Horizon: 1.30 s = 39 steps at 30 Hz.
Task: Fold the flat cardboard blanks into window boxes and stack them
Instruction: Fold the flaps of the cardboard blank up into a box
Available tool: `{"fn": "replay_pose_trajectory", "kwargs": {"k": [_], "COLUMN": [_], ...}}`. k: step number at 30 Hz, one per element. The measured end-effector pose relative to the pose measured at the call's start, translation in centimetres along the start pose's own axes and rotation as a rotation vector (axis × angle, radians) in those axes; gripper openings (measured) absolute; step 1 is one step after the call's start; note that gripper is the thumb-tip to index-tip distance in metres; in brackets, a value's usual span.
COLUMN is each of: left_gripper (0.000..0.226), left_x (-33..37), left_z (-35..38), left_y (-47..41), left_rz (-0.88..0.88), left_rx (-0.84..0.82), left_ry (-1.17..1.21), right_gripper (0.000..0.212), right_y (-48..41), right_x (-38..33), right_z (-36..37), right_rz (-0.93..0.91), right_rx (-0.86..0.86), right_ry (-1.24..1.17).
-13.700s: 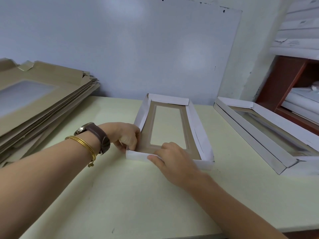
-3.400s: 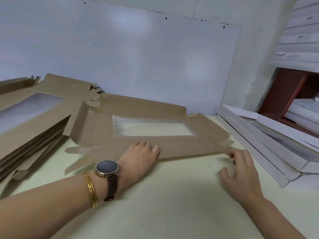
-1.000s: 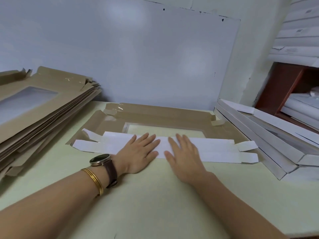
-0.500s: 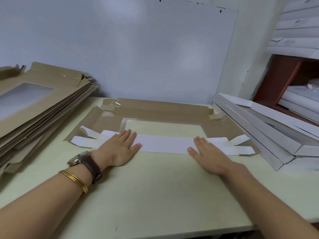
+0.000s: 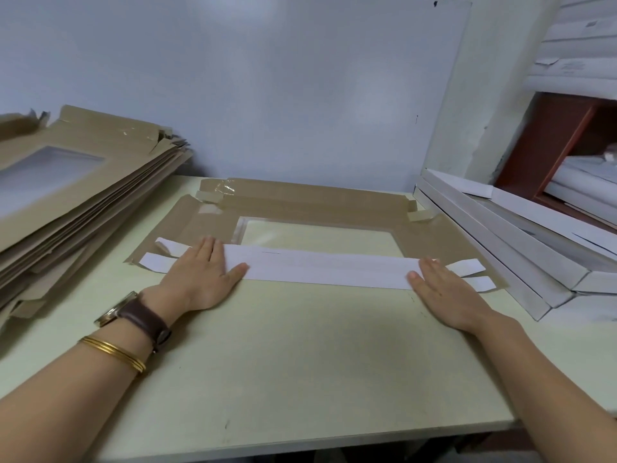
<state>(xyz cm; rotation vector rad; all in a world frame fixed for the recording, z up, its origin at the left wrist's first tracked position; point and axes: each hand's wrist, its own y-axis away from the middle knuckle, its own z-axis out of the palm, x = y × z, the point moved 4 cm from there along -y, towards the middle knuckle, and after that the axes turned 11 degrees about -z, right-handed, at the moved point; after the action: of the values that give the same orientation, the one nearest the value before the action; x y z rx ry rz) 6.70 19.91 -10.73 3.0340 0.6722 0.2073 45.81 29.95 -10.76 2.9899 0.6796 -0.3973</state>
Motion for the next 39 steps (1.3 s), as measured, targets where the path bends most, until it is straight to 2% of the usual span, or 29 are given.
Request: {"fn": "replay_pose_trajectory", "kwargs": {"k": [2,4,7,9,12,16,19,22,24,29,31,34,39], "left_gripper": [0.075,0.058,0.036,0.039,0.049,0.069,0.080,0.074,0.074,0.054,0.042,0.032,0.026], "left_x": [0.1,-0.1,-0.4,-0.5,-0.4,-0.4,-0.4,-0.3,-0.2,-0.4,-0.6,-0.5,-0.4], "left_z": [0.0,-0.5,-1.6,-2.0,-2.1,-2.1,-2.1,-2.2,-2.4,-3.3,-3.4,-3.5,-4.1], "left_y": [0.0,0.1,0.4,0.4,0.0,-0.1,-0.1,0.1,0.3,0.6,0.4,0.8,1.6], "left_rz": [-0.007,-0.008,-0.006,-0.014,0.004,0.030,0.029,0.045,0.054,0.040,0.022,0.035,0.044], "left_rx": [0.024,0.056,0.126,0.182,0.226,0.161,0.117,0.141,0.169,0.343,0.386,0.426,0.446], "left_ry": [0.037,0.120,0.182,0.193,0.189,0.203,0.218,0.218,0.250,0.398,0.379,0.303,0.202], "right_gripper": [0.066,0.059,0.036,0.032,0.042,0.052,0.050,0.040,0.032,0.042,0.045,0.035,0.045], "right_y": [0.1,0.0,-0.2,-0.3,-0.9,-2.0,-2.3,-2.3,-2.2,-1.1,-0.8,-0.2,0.8], "right_x": [-0.2,-0.5,-0.9,-1.5,-2.1,-2.0,-2.4,-2.7,-2.7,-2.5,-2.5,-2.6,-3.4], "right_z": [-0.1,-0.3,-0.9,-1.3,-1.7,-1.7,-1.8,-1.9,-2.1,-3.0,-3.4,-4.0,-5.0], "right_rz": [0.000,-0.003,-0.011,-0.029,-0.081,-0.079,-0.083,-0.088,-0.100,-0.101,-0.097,-0.110,-0.137], "right_rx": [0.018,0.047,0.161,0.255,0.323,0.202,0.130,0.107,0.152,0.296,0.322,0.370,0.368], "right_ry": [-0.014,-0.028,-0.013,0.002,0.018,0.058,0.041,0.037,0.059,-0.018,-0.009,0.034,0.111]}}
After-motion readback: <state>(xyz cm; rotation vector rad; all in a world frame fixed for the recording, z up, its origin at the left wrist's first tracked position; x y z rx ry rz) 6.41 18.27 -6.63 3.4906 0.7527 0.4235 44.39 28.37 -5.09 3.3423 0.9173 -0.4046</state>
